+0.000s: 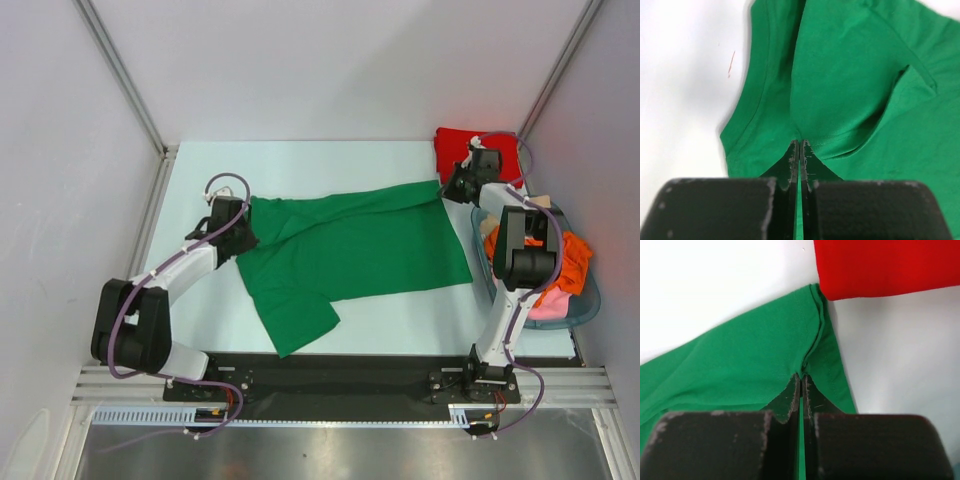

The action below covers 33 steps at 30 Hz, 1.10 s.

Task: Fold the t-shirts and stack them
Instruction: Fold the tshirt

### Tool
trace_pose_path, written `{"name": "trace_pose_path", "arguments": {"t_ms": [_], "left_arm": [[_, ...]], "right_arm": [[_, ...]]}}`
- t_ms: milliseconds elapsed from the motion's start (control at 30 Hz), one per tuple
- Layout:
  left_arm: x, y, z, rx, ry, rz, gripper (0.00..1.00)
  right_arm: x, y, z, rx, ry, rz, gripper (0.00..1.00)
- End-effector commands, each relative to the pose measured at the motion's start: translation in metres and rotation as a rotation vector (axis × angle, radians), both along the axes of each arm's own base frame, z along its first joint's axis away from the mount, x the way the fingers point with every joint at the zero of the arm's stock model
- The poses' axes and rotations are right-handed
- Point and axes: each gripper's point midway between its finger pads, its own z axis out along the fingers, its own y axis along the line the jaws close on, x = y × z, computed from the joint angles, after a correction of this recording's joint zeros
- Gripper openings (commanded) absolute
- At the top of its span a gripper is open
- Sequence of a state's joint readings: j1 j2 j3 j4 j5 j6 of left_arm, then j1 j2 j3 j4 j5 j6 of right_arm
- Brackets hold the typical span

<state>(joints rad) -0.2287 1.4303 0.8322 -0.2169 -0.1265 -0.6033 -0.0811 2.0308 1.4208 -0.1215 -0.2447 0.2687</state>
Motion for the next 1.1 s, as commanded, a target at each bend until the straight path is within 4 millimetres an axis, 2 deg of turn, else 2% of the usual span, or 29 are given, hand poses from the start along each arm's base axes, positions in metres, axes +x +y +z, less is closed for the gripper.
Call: {"name": "trace_pose_path", "arguments": {"t_ms": [0, 167, 500, 667, 700, 867, 933, 1067], "left_arm": [[-0.001, 0.0, 0.015, -0.03, -0.053, 0.016, 0.0], [-0.004, 0.004, 0.019, -0.016, -0.074, 0.024, 0.0], [-0.01, -0.007, 0.007, -0.078, -0.038, 0.008, 0.0], [-0.021, -0.011, 0.004, -0.119, -0.033, 0.014, 0.01], [-0.023, -0.011, 0.008, -0.123, -0.048, 0.014, 0.0], [-0.04, -0.011, 0.006, -0.166, -0.05, 0.061, 0.0], [-0.046, -0.017, 0.004, -0.21, -0.038, 0.064, 0.0], [-0.05, -0.023, 0.0, -0.228, -0.036, 0.069, 0.0]], "right_arm": [[0.007, -0.008, 0.046, -0.037, -0.117, -0.017, 0.0], [0.005, -0.016, 0.053, -0.051, -0.137, -0.039, 0.0], [0.004, -0.022, 0.033, -0.035, -0.097, -0.049, 0.0], [0.006, -0.02, 0.02, -0.027, -0.072, -0.039, 0.0], [0.007, -0.019, 0.019, -0.023, -0.073, -0.037, 0.0], [0.01, -0.018, 0.017, -0.016, -0.075, -0.033, 0.0], [0.01, -0.018, 0.016, -0.017, -0.07, -0.034, 0.0], [0.01, -0.019, 0.016, -0.018, -0.07, -0.035, 0.0]]}}
